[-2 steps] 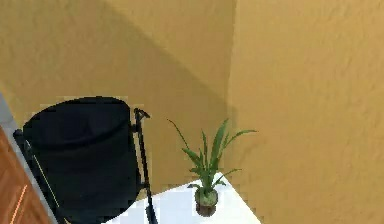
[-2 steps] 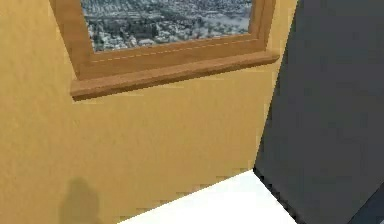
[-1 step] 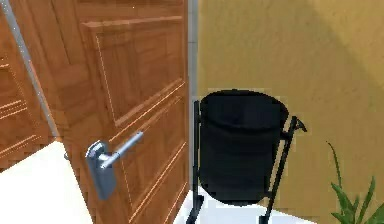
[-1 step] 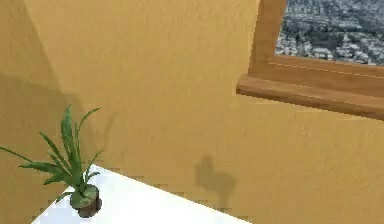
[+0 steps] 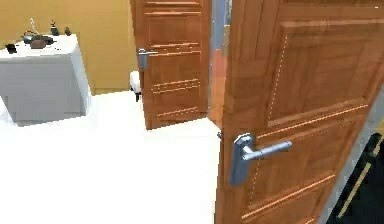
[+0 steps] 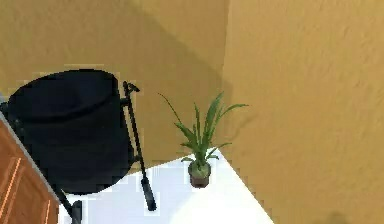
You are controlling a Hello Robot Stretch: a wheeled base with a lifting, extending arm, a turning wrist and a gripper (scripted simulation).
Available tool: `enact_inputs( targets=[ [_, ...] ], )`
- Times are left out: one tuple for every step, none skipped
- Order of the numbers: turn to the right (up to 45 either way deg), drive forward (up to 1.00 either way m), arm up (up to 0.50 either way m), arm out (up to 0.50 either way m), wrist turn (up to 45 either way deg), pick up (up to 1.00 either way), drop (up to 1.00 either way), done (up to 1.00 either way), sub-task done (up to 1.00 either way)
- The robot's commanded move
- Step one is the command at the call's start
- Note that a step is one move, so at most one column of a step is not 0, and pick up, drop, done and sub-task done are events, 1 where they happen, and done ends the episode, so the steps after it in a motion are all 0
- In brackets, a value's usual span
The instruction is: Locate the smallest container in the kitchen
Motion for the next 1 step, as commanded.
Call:
enact_inputs(
  targets=[
    [-45.0,0.0,0.0,0.0,0.0,0.0,0.0,0.0,0.0]
  ],
)
